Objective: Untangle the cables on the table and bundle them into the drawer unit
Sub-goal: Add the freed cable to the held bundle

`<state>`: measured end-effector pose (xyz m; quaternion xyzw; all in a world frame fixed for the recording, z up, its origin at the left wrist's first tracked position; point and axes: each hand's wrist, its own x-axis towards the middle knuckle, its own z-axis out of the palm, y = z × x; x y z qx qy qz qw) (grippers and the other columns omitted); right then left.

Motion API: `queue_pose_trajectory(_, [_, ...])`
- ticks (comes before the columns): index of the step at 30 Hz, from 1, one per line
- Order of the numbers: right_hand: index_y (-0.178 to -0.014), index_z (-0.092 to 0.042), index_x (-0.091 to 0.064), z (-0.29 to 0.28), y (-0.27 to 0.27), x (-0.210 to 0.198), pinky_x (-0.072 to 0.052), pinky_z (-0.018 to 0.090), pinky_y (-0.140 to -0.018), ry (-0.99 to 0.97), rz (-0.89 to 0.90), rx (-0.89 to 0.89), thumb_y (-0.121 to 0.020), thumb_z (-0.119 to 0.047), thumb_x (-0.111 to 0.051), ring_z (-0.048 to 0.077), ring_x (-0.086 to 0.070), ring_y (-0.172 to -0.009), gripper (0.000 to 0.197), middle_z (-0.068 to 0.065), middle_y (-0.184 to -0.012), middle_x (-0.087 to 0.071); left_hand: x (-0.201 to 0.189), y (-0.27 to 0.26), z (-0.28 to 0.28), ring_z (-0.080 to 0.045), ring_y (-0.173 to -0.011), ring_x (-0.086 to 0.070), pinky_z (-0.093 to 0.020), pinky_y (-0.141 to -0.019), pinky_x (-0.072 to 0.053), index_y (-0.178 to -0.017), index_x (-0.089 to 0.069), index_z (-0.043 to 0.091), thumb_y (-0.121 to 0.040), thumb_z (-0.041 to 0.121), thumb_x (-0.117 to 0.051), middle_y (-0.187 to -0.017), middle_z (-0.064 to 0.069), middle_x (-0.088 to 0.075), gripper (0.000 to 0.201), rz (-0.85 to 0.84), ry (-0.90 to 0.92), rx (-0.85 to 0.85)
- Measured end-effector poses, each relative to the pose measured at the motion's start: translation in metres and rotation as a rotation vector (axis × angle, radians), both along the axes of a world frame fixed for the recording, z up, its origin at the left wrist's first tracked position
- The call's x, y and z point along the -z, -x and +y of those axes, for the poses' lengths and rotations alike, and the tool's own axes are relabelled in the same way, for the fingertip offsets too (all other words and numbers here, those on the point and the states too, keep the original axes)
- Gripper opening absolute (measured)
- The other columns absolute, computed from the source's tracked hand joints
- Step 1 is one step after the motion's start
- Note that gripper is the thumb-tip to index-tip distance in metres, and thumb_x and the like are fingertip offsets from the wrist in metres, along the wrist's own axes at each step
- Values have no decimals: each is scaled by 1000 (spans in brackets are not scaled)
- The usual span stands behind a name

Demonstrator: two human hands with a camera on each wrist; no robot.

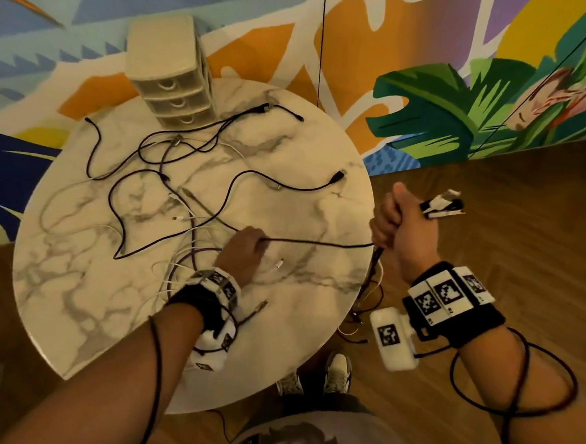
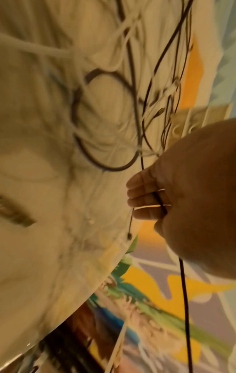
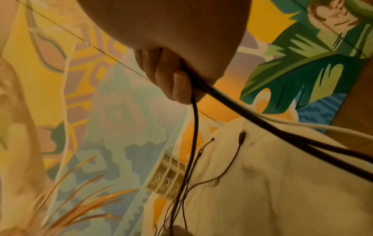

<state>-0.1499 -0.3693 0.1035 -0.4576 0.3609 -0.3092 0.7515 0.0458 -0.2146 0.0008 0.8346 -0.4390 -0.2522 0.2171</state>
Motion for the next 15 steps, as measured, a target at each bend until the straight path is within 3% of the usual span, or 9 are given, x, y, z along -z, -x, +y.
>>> queue_pose_trajectory(2, [-58, -16, -25, -9, 7, -4, -10, 26, -43, 66, 17, 76, -102, -27, -30, 14, -11, -45, 46, -4, -47, -19, -14, -4, -10, -30, -86, -57, -28, -71, -34, -90, -61, 7, -95, 17, -48, -87, -10, -60, 17, 82, 77, -75])
queue_pose_trajectory(5, [-57, -17, -25, -16, 9, -7, -11, 24, -42, 106, 18, 148, -102, -29, -31, 14, -13, -45, 47, -4, -48, -19, -51, 29, -40, -20, -73, -58, -33, -72, -46, -76, -58, 18, -88, 25, -40, -76, -3, -62, 22, 426, 302, -102])
queue_pose_trajectory(7, [-57, -18, -26, -20, 13, -11, -12, 25, -42, 130, 37, 173, -102, -31, -33, 13, -14, -45, 48, -5, -48, -21, -73, 64, -55, -25, -69, -61, -38, -71, -51, -75, -60, 15, -87, 24, -38, -71, -5, -66, 27, 644, 413, -99])
queue_pose_trajectory(9, [-56, -19, -27, -25, 22, -12, -13, 26, -42, 157, 57, 191, -101, -33, -34, 13, -16, -45, 48, -6, -48, -22, -86, 95, -61, -25, -64, -62, -36, -66, -53, -76, -62, 8, -94, 20, -39, -66, -3, -68, 31, 833, 461, -88])
queue_pose_trajectory(12, [-55, -20, -27, -31, 36, -14, -14, 26, -42, 180, 69, 208, -101, -34, -33, 12, -17, -44, 48, -7, -47, -23, -75, 125, -64, -24, -64, -64, -36, -65, -53, -79, -62, 2, -97, 23, -37, -68, -7, -69, 37, 1063, 382, -10])
queue_pose_trajectory(15, [-55, -20, -26, -34, 50, -14, -15, 24, -42, 172, 68, 217, -102, -31, -31, 11, -17, -43, 49, -8, -47, -23, -41, 144, -60, -21, -65, -65, -31, -66, -53, -83, -62, 0, -91, 30, -41, -80, -12, -70, 37, 1192, 148, 8])
